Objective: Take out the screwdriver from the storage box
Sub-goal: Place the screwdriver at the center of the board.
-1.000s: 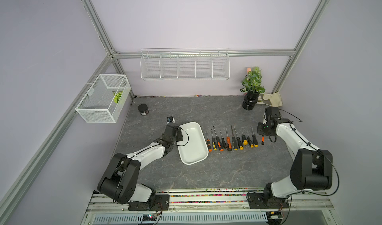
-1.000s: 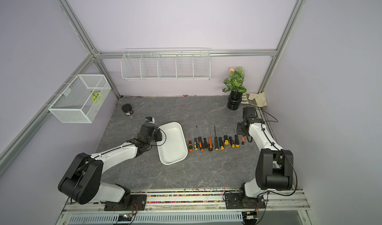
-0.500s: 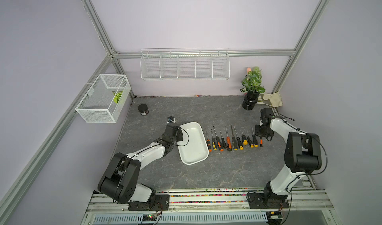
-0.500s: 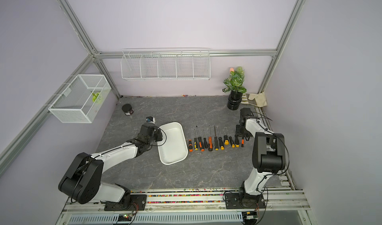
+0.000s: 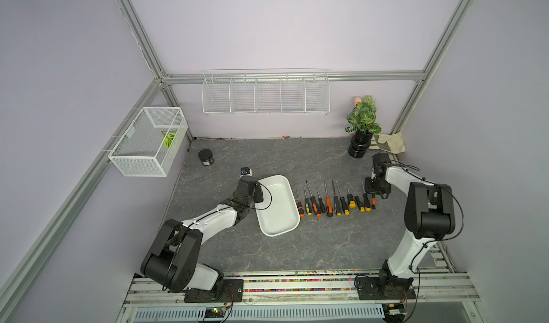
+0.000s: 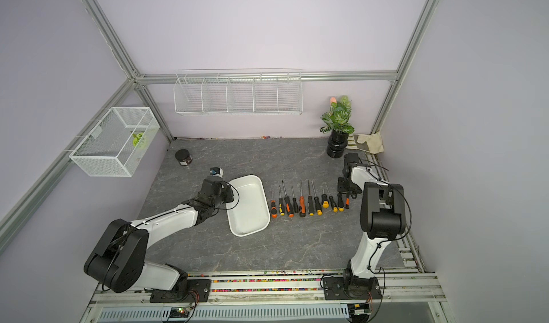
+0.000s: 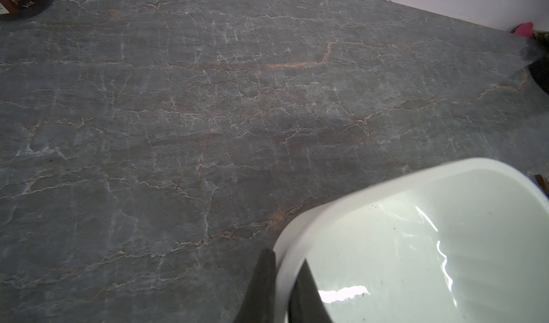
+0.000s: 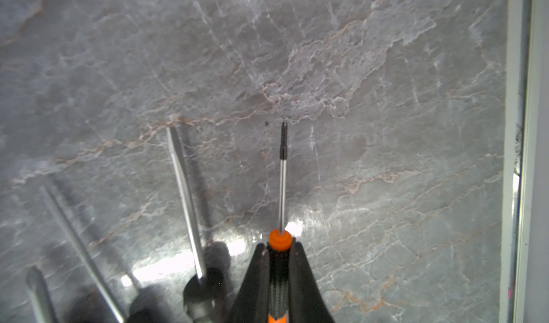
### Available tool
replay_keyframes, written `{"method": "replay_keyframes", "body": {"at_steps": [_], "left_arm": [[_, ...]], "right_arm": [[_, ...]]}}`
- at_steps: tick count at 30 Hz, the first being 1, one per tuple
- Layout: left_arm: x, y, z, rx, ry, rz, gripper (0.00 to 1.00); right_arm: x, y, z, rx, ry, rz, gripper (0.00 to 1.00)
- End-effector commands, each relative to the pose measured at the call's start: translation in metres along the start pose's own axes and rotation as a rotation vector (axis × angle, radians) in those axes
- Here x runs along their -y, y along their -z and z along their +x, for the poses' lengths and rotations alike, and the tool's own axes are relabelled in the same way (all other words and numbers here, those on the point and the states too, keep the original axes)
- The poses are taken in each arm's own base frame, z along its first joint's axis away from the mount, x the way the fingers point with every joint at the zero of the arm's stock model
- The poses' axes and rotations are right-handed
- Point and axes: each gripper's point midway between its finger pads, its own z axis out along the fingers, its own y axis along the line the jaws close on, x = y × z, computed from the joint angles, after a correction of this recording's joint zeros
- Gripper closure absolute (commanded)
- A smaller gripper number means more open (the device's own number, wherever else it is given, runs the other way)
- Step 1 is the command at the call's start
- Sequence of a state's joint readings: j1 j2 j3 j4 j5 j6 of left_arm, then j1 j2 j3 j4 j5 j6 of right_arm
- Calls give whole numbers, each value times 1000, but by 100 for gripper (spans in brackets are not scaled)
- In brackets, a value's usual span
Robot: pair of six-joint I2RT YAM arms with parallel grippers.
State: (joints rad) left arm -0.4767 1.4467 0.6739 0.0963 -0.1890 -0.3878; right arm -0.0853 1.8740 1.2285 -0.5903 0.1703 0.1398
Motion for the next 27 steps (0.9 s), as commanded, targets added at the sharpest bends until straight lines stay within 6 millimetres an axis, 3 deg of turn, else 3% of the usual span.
{"method": "replay_keyframes", "body": {"at_steps": [1,7,17,27], "left_arm": [[-5,-2,-3,10,-17,-22,100],[-5,-2,-4,10,-18,-24,100],[-6,-3,-3,6,-18,-24,100],[-3,-5,-2,-3,-25,-13,100]], "right_arm": [[-2,-6,4,-39,9,-16,100],[-3,-8,5,-51,9,-24,100],[-4,-5,2,-43,-1,-31,77],[-6,-4,1,-34,-6,-42,72]]}}
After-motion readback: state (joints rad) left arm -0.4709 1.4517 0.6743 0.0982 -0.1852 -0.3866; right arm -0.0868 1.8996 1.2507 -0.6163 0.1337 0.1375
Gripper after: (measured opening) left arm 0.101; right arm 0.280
